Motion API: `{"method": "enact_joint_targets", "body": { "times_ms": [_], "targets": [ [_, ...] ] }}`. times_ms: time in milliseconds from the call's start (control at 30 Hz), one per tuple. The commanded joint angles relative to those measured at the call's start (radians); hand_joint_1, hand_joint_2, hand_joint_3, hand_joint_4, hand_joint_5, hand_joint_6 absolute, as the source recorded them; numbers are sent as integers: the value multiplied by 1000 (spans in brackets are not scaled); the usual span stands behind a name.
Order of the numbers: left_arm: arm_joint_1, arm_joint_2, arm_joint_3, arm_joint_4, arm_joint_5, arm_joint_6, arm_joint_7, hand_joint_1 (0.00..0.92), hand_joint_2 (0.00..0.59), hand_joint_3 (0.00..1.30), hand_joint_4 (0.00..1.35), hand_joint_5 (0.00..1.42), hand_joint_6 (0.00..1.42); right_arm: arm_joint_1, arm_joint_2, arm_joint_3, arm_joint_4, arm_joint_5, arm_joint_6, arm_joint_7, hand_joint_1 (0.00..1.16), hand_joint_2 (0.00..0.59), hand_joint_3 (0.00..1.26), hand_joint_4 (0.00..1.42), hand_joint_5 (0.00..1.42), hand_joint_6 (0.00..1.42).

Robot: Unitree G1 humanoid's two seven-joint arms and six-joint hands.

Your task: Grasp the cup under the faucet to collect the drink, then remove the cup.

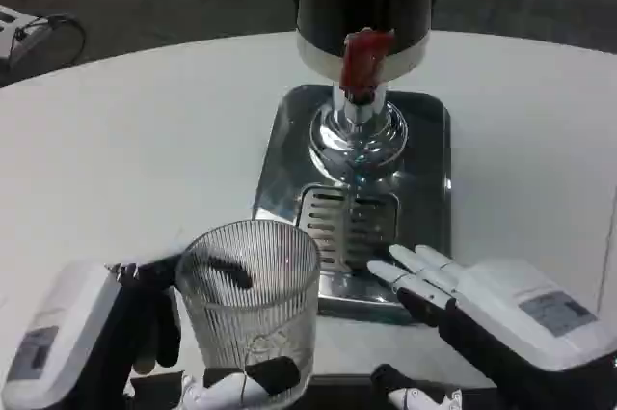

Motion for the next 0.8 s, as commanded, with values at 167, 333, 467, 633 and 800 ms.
{"method": "enact_joint_targets", "body": {
  "times_ms": [167, 333, 467, 633, 800],
  "targets": [
    [-3, -3, 7, -5, 0, -11, 5, 358, 209, 1017, 1043, 1172, 1241, 11, 6, -2, -5, 13, 1, 3, 330, 446, 95, 0, 2, 175],
    [-7, -6, 5, 0, 3, -7, 7, 358, 209, 1017, 1043, 1172, 1241, 13, 8, -10, -10, 14, 8, 2, 335, 453, 96, 0, 12, 187],
    [-30, -14, 0, 20, 14, -1, 16, 358, 209, 1017, 1043, 1172, 1241, 48, 21, -28, -37, 16, 1, -14, 336, 454, 96, 0, 7, 189],
    [-54, -36, -20, 62, 45, -5, 36, 358, 209, 1017, 1043, 1172, 1250, 63, 27, -59, -55, 16, 14, -9, 338, 458, 96, 0, 4, 190],
    [-106, -48, -32, 133, 73, 2, 60, 358, 209, 1018, 1043, 1172, 1256, 121, 15, -119, -80, 32, -2, -3, 339, 460, 96, 0, 3, 191]
  ]
}}
